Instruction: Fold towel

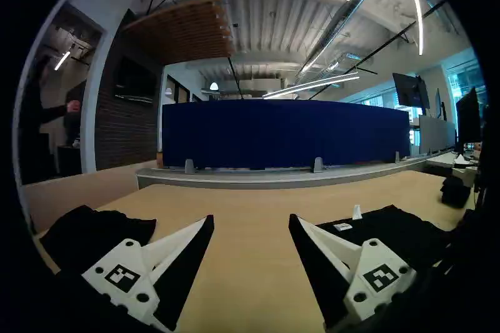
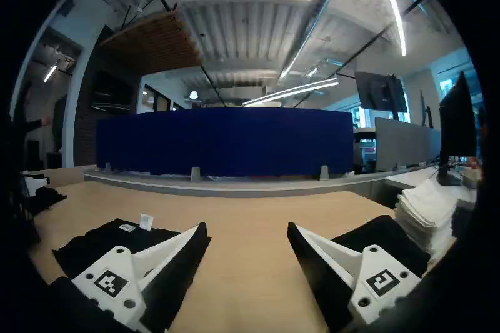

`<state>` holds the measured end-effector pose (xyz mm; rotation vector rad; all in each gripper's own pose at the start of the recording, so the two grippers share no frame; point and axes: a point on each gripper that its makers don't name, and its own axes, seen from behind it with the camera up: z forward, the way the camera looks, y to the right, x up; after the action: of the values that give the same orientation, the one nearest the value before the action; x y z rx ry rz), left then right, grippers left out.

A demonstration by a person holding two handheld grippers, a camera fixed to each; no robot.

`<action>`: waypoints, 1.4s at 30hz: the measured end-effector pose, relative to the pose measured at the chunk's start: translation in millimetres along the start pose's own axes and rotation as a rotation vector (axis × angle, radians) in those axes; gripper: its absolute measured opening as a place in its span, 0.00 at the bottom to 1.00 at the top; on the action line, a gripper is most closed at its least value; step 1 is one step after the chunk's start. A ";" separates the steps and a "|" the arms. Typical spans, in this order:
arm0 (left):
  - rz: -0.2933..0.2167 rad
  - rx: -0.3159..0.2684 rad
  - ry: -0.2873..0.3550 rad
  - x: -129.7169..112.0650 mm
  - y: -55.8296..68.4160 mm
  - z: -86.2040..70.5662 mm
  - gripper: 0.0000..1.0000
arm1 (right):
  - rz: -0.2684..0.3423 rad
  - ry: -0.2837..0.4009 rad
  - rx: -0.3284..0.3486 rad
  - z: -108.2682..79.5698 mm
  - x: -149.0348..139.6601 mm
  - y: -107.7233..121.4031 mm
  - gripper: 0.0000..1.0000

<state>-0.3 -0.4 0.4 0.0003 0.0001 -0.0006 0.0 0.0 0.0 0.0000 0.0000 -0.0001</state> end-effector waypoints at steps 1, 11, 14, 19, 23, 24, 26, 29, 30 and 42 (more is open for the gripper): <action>0.000 0.000 0.000 0.0 0.1 0.0 0.88 | 0.000 0.000 0.000 0.0 -0.1 0.0 1.00; 0.000 0.000 0.000 0.1 1.1 0.3 0.88 | -0.001 0.000 0.000 -0.1 0.2 0.6 1.00; 0.000 0.000 0.000 0.3 1.4 0.0 0.88 | -0.001 0.000 0.000 0.1 0.1 0.5 1.00; 0.000 0.000 0.000 0.2 1.2 0.1 0.88 | -0.001 0.000 0.000 0.1 0.3 -0.1 1.00; 0.001 0.000 0.000 0.5 1.4 0.0 0.88 | -0.001 0.000 0.000 0.5 0.7 -0.4 1.00; 0.001 0.000 0.000 0.6 1.4 0.1 0.88 | -0.001 0.000 -0.001 0.6 0.9 -0.4 1.00; 0.001 0.000 0.000 0.6 1.2 0.1 0.88 | -0.001 -0.001 -0.001 0.7 1.3 -0.4 1.00; 0.000 0.000 0.000 0.1 1.3 -0.7 0.88 | -0.001 0.000 -0.001 0.4 1.1 0.1 1.00; 0.001 0.000 0.000 0.2 1.7 -0.9 0.88 | -0.001 0.000 -0.002 0.3 0.9 0.3 1.00; 0.002 0.019 0.002 2.9 -0.3 1.7 0.88 | -0.008 -0.002 -0.003 -0.4 1.1 -0.5 1.00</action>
<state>2.6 -0.7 2.1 0.0195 0.0025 0.0013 1.0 -0.5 -0.4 -0.0034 -0.0025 -0.0078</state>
